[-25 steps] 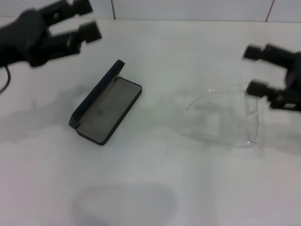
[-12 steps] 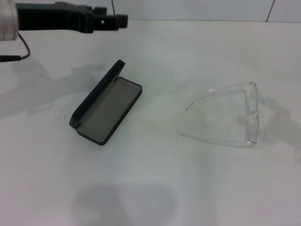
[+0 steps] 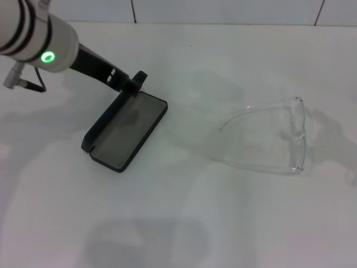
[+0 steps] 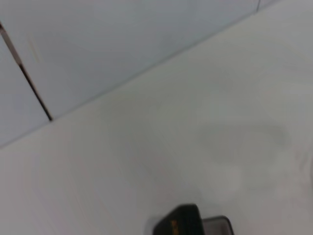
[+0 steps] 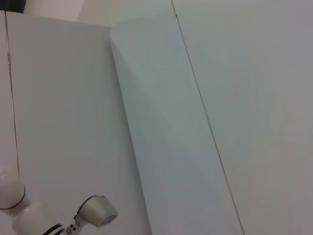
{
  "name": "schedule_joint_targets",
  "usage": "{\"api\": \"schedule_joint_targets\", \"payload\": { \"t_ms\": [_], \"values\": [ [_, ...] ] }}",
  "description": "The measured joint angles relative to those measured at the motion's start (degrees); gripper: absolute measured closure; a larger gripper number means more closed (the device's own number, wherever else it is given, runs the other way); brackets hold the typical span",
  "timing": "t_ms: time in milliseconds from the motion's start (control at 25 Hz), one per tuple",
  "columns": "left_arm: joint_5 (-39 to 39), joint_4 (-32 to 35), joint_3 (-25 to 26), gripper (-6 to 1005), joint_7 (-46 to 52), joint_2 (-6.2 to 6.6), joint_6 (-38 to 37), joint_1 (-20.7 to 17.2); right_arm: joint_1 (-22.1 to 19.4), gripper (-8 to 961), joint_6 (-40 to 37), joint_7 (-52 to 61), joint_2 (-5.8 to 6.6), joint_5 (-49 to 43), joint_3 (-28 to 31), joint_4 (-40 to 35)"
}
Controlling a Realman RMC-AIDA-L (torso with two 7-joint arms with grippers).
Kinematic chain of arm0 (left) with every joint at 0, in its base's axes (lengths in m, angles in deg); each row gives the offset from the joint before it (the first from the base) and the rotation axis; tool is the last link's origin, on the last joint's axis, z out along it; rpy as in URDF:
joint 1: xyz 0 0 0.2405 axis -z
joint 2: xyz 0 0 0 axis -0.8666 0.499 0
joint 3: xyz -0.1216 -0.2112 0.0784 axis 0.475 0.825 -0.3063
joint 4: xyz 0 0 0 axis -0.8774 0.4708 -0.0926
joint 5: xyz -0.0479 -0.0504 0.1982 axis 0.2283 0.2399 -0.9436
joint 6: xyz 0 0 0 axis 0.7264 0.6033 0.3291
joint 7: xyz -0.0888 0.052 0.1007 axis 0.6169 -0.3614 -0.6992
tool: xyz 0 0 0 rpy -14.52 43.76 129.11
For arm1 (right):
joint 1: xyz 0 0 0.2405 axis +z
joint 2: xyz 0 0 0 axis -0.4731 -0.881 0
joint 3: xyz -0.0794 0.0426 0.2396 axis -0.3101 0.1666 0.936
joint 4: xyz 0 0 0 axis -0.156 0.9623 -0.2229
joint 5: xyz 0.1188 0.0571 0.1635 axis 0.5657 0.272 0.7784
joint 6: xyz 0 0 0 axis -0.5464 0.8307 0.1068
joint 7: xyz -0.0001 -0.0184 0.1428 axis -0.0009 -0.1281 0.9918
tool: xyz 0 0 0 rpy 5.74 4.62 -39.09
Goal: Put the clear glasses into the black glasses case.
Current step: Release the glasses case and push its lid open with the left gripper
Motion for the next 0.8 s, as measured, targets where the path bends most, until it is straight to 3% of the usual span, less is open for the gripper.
{"api": "schedule_joint_targets", "payload": {
  "t_ms": [240, 640, 800],
  "values": [
    [-0.39, -4.31, -1.27, 261, 0.56, -0.10, 0.35, 1.18, 0.40, 96, 0.72, -0.31, 0.13, -0.11, -0.18, 0.05],
    [-1.31, -17.15, -1.29, 267, -2.10, 0.13, 5.48, 5.09, -0.04, 97, 0.96, -1.26, 0.14, -0.13, -0.27, 0.19],
    [-1.31, -18.67, -1.32, 353, -3.57, 0.00, 5.90, 5.75, -0.44, 97, 0.96, -1.35, 0.08, -0.13, 0.01, 0.23]
  ]
}}
